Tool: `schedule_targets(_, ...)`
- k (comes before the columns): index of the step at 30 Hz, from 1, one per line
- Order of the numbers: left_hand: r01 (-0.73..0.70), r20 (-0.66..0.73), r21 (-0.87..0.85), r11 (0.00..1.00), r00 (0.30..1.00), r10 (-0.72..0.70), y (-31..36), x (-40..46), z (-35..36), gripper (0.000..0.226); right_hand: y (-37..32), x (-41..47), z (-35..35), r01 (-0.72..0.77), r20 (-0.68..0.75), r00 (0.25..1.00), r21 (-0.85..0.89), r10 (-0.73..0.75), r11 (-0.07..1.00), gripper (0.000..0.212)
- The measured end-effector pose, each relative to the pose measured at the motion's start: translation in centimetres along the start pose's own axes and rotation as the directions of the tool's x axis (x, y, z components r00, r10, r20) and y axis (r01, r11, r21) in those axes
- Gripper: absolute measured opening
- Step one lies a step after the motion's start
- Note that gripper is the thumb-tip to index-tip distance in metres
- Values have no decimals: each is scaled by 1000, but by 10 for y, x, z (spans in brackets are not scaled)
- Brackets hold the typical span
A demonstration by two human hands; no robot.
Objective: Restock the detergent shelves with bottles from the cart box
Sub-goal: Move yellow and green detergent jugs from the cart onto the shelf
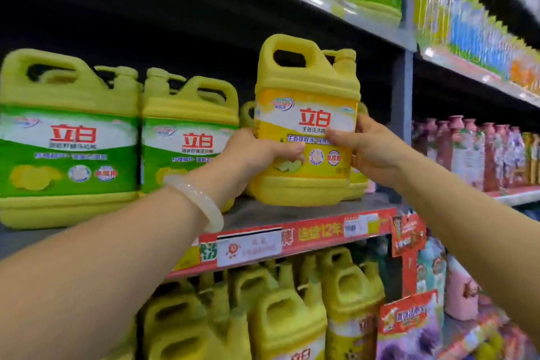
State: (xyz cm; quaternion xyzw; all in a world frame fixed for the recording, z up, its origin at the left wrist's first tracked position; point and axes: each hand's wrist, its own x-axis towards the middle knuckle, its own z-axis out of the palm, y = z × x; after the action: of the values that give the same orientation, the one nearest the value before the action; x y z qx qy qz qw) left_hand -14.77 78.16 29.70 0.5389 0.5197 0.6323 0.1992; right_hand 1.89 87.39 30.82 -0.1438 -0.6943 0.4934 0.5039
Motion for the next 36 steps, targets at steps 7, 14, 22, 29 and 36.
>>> schedule_targets(7, 86, -57, 22, 996, 995, -85, -43, 43, 20, 35, 72, 51, -20, -46, 19, 999, 80, 45, 996, 49)
schedule_targets(14, 170, -172, 346, 922, 978, -116, -62, 53, 15, 78, 96, 66, -33, 22, 118, 993, -286, 12, 958, 78)
schedule_targets(22, 290, -357, 556, 779, 930, -91, -70, 58, 22, 89, 113, 74, -31, 67, 69, 997, -728, -24, 682, 63)
schedule_targets(29, 377, -434, 569, 731, 892, -122, -78, 78, 23, 85, 117, 84, -21, 95, 84, 995, -844, -44, 527, 55)
schedule_targets(36, 411, -451, 573, 709, 880, -145, -81, 85, 24, 81, 120, 86, -18, 96, 101, 995, -864, -15, 494, 58)
